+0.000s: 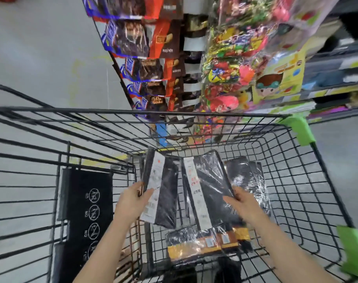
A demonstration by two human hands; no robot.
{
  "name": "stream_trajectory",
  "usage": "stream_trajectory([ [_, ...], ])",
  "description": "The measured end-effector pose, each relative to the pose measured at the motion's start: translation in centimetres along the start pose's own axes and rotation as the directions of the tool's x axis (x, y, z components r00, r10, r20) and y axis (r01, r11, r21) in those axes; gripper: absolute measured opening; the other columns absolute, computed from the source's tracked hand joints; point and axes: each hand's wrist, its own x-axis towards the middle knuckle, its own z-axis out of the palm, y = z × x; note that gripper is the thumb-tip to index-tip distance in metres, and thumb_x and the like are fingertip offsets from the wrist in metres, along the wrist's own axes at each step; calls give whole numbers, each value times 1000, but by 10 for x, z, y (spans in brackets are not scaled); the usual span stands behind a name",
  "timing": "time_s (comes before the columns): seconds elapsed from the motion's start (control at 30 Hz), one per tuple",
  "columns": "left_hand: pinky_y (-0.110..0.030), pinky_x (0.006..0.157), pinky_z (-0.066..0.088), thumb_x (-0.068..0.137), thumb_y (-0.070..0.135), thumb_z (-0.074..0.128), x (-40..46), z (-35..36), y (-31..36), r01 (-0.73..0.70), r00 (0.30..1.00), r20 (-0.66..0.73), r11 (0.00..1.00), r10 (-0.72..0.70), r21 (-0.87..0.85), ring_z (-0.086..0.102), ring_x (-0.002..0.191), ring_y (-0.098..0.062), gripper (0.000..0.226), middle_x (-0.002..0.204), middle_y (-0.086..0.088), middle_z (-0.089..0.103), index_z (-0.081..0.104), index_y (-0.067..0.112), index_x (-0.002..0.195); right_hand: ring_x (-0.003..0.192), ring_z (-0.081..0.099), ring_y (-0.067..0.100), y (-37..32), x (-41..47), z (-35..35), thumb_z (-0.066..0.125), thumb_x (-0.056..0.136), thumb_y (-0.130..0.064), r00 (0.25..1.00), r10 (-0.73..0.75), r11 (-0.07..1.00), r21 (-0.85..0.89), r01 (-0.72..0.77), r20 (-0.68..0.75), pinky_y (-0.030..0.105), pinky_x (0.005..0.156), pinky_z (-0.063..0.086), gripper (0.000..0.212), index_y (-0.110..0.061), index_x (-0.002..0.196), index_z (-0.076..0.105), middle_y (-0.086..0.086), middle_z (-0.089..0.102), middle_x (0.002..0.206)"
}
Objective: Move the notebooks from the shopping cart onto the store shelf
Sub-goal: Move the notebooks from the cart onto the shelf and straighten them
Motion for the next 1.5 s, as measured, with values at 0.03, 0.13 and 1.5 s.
stream_trajectory([
  [0.03,-17,50,38,88,34,58,-7,-11,9,-40,999,6,999,40,10,55,62,-14,31,70,-3,66,63,14,111,85,62,13,-6,-12,-11,63,85,-23,1000,-6,1000,-25,6,-3,25,76,45,32,-18,116,57,0,67,100],
  [0.13,-14,48,32,87,30,61,-35,-36,36,-103,994,35,995,103,0,56,63,-23,7,64,-1,63,65,25,90,70,58,10,-16,-41,-48,62,85,-28,999,-12,998,-57,9,-45,26,62,44,8,-30,88,55,-4,66,84],
  [1.5,3,56,40,85,8,62,-69,227,616,-346,936,-215,831,277,-435,55,54,16,17,79,9,63,63,14,102,98,63,30,53,17,-691,63,84,-11,949,-125,918,328,221,-289,37,87,53,28,1,110,61,19,66,111],
])
